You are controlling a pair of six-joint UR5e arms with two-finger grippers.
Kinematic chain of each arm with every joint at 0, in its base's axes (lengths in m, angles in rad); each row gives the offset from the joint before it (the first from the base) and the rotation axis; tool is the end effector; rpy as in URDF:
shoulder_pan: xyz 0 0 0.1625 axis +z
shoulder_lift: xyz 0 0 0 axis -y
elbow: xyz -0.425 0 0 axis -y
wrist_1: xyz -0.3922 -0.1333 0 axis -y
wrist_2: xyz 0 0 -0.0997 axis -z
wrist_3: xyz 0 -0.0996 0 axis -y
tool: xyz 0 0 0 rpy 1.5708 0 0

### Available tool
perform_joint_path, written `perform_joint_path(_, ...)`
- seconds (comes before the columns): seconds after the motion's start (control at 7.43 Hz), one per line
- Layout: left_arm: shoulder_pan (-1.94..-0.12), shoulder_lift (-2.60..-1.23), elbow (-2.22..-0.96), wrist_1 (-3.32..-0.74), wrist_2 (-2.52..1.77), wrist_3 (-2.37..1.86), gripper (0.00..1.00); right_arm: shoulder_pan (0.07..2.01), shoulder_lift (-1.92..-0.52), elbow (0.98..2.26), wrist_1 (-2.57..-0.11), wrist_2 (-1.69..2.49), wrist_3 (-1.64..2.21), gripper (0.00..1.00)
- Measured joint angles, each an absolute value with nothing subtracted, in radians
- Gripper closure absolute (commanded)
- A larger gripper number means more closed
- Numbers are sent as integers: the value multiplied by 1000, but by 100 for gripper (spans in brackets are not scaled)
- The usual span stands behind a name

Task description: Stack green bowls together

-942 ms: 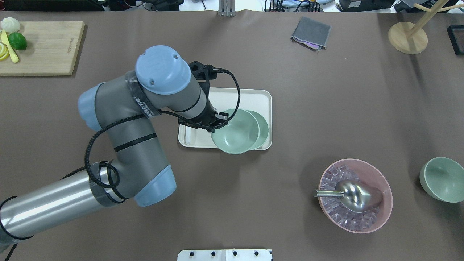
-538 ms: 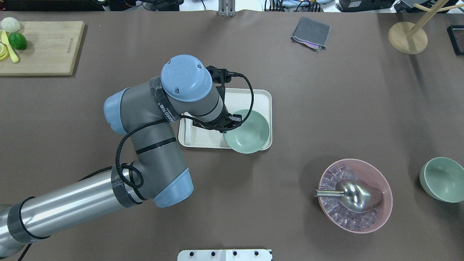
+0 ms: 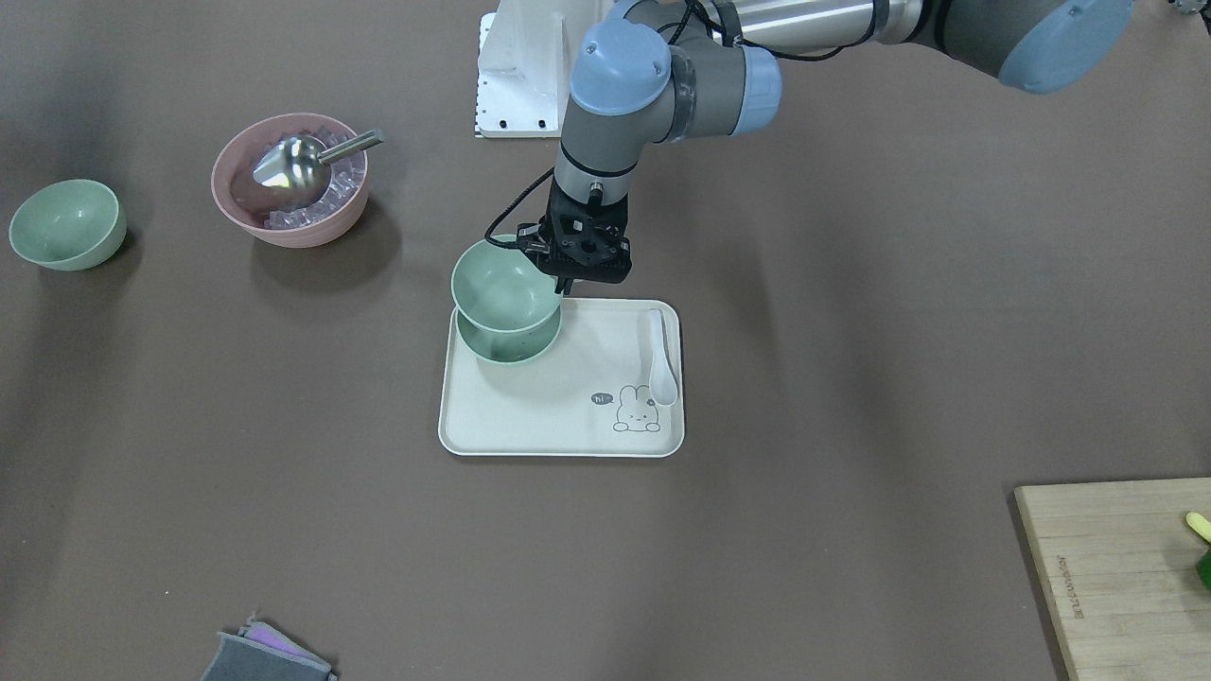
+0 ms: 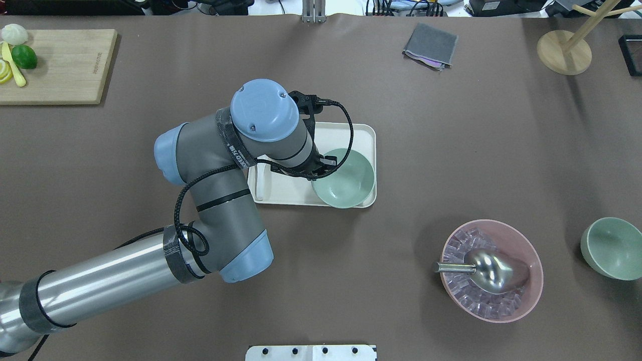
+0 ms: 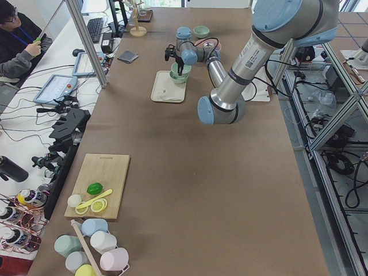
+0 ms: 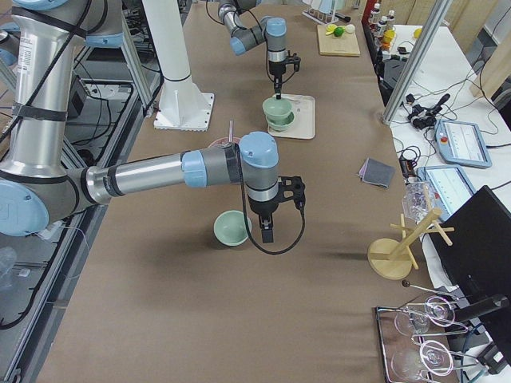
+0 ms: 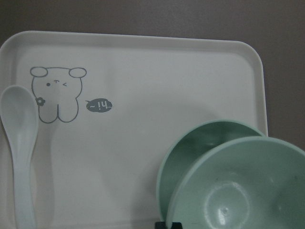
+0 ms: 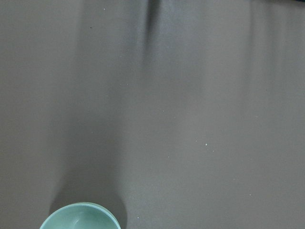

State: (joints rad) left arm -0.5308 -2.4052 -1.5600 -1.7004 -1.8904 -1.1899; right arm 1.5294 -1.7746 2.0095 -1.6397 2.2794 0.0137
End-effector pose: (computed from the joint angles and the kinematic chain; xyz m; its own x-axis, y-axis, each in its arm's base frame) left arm 0.5660 -0.4505 0.1337 0.5601 0.0804 -0.8245 0.0554 0.9894 0.1342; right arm 0.0516 -0.4087 0.5455 0.7547 -0.1253 0.6440 0.0305 0.9872 0.1564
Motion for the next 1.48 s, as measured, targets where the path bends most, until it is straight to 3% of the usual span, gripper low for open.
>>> perform_joint_path(1.48, -531, -2431, -1476, -1736, -1874, -1190, 100, 1529, -1772, 2010, -1639, 2281, 14, 0)
